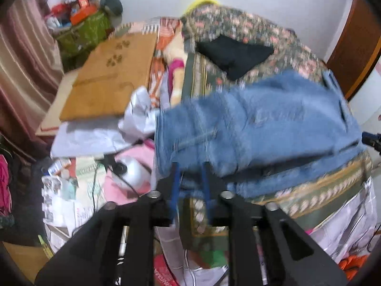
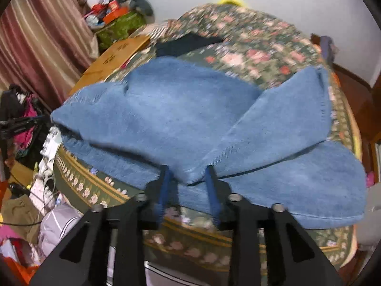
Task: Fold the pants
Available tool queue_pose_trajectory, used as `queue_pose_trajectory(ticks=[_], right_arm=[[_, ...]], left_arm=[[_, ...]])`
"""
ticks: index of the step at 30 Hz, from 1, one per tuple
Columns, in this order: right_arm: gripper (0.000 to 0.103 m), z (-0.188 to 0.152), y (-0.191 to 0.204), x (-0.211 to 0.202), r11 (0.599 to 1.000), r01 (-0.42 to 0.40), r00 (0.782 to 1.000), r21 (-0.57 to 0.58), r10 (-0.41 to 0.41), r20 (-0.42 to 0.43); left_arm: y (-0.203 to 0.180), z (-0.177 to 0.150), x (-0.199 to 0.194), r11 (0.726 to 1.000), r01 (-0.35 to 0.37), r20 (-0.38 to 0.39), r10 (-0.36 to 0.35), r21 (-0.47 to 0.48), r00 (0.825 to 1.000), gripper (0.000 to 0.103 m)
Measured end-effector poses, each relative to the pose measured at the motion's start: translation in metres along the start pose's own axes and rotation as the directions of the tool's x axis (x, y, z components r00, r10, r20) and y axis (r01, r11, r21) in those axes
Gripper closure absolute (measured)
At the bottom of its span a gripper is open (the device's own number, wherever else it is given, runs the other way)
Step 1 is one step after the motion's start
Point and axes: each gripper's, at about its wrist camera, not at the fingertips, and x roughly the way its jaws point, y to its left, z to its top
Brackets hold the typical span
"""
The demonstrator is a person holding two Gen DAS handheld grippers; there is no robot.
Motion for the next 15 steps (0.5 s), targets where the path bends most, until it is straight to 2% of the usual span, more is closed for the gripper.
queue_pose_trajectory(ticks=[1,4,7,11,13,15], right_arm=[[0.065,0.001,-0.004,-0.006,1.0,0.007,1.0,0.004,-0.007,0.016],[0.06,0.01,-0.022,-0.022,0.998,0.047,0.997,0.038,-0.049,0.051],[0.06,0.025,-0.049,-0.036,0.99,0.092,0.992,0.107,-0.101,0.08],[0.055,0.044,-0.084,-0.047,0.975,0.101,0.987,0.198,-0.124,0.106],[0.049,0.053,-0.1,-0.048,0.966,0.109,0.983,0.234,-0.14,0.118],[0.049,0.066,-0.118,-0.044,0.959,0.101,0.984,0.266,-0.135,0.116]], left_arm=[[-0.004,0.009,-0.005,1.0,-0.016,0.014,0.016,-0.003,1.0,0.061],[-0.019,0.037,-0.012,0.999,-0.025,0.057,0.026,-0.027,0.998,0.044],[-0.04,0.068,-0.01,0.997,0.029,0.08,-0.023,-0.069,0.997,0.039],[-0.077,0.101,0.006,0.993,0.089,0.072,-0.084,-0.083,0.994,0.033],[-0.099,0.114,0.018,0.991,0.108,0.057,-0.104,-0.076,0.993,0.024],[-0.122,0.129,0.034,0.988,0.134,0.032,-0.132,-0.074,0.991,0.019]])
